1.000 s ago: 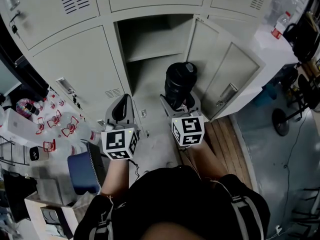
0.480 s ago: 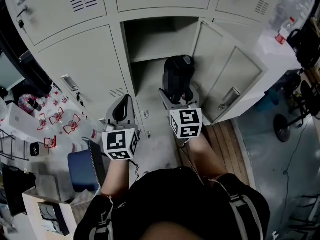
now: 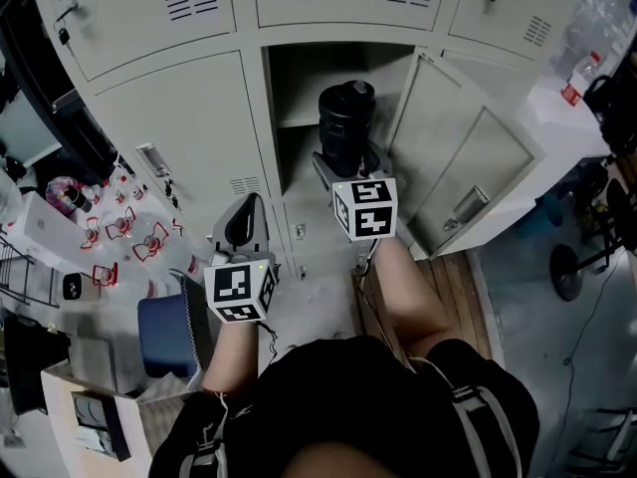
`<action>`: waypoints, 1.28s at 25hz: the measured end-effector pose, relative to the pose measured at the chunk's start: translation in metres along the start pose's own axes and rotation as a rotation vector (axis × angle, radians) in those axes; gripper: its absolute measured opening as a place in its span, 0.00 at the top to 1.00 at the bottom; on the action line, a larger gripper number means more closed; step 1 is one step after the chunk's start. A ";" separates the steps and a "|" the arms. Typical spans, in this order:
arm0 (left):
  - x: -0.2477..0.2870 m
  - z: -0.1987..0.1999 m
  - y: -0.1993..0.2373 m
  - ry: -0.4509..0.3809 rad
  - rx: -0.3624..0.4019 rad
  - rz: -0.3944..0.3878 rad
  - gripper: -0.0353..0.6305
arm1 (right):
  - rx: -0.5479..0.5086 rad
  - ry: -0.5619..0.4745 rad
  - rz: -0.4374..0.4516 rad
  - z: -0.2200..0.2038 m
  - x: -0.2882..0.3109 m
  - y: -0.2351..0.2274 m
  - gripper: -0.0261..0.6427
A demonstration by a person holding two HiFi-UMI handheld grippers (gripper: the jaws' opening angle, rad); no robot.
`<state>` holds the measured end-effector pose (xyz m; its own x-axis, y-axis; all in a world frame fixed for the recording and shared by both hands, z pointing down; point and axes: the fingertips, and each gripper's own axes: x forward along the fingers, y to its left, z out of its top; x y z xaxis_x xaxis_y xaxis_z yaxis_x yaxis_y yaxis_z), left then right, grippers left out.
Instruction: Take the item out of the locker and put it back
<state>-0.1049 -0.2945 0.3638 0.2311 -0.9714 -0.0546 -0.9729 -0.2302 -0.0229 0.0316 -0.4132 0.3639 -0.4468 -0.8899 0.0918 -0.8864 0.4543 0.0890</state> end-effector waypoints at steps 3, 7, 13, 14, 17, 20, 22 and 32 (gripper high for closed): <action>-0.003 0.000 0.007 -0.003 -0.004 0.021 0.93 | -0.013 0.020 0.015 0.009 0.015 0.001 0.38; -0.006 0.003 0.014 -0.010 -0.002 0.041 0.93 | 0.003 0.051 0.045 0.019 0.034 0.002 0.38; -0.011 0.005 0.025 -0.016 0.002 0.071 0.93 | 0.021 0.093 0.078 0.030 0.057 0.005 0.37; -0.011 0.005 0.026 -0.016 0.004 0.074 0.93 | 0.029 0.095 0.081 0.032 0.060 0.004 0.37; -0.013 0.006 0.029 -0.017 0.010 0.083 0.93 | 0.062 0.095 0.092 0.040 0.068 0.004 0.37; -0.014 0.007 0.034 -0.019 0.013 0.095 0.93 | 0.076 0.090 0.095 0.051 0.076 0.001 0.37; -0.015 0.007 0.036 -0.020 0.013 0.102 0.93 | 0.087 0.080 0.097 0.060 0.080 -0.002 0.37; -0.015 0.006 0.044 -0.017 0.013 0.123 0.93 | 0.066 0.084 0.037 0.074 0.106 -0.025 0.37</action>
<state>-0.1510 -0.2896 0.3575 0.1099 -0.9911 -0.0746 -0.9938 -0.1082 -0.0275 -0.0025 -0.5215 0.2976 -0.4706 -0.8645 0.1765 -0.8766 0.4809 0.0185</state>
